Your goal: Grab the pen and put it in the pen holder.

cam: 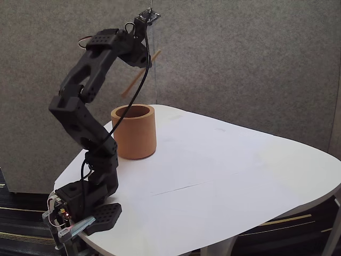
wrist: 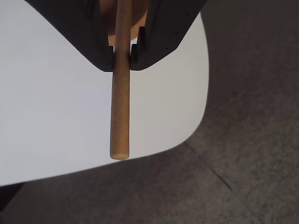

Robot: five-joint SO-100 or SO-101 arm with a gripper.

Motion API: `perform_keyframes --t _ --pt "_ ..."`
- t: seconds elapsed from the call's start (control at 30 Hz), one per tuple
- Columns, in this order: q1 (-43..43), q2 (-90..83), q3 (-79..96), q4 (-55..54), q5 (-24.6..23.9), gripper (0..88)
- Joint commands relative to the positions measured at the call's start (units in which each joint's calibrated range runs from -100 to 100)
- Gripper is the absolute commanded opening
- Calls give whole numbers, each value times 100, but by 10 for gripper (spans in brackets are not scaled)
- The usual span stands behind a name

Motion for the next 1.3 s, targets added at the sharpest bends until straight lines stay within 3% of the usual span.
perform_keyframes --t 0.0,0.27,0.43,0.57,1.27 --pt "-18 -337 614 -1110 499 6" --pt "-99 -1313 2536 -2644 804 6" --pt "-487 -2045 3574 -3415 825 6" --pt "-940 -2566 4233 -3619 1110 5" --pt "-1028 -2810 6670 -6042 1125 5"
